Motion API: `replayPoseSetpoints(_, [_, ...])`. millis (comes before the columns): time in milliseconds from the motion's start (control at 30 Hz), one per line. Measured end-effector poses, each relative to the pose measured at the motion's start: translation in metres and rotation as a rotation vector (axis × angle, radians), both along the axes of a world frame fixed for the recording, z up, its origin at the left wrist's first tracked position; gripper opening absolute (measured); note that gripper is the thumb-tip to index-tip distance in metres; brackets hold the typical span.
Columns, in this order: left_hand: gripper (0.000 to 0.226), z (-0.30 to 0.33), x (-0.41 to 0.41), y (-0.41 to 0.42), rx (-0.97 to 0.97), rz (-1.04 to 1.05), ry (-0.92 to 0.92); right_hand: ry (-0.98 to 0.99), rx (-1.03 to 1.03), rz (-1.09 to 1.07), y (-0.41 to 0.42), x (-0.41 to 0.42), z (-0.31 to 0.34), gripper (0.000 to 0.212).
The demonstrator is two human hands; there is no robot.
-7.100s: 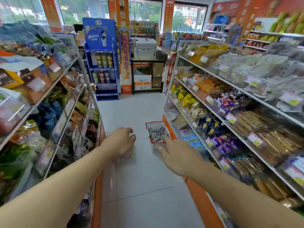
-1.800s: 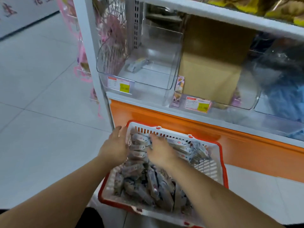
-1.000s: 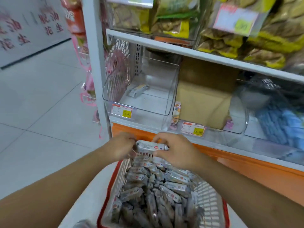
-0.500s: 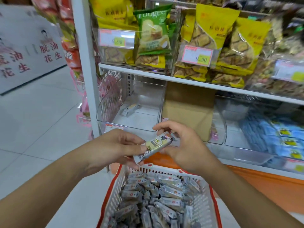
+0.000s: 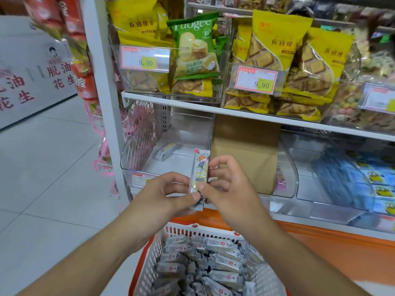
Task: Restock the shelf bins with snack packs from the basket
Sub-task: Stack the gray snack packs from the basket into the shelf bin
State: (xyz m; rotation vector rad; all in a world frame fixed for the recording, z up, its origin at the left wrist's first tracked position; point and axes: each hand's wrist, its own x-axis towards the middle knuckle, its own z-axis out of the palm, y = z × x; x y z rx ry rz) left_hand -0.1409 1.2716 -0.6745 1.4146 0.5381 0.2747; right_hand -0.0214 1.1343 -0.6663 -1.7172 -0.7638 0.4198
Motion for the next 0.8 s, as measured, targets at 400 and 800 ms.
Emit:
replayPoseSetpoints(400, [0.036,-0.030,0.030,0.110,0.965,0.020,0.234,0.041,-0.201,-0.158,0.123,0.051,-0.019,0.029])
replayPoseSetpoints(800, [0.040,-0.056,0.039,0.161,1.243,-0.133,0.407,-0.106,-0.656,-0.269,0.252,0.134,-0.108,0.019])
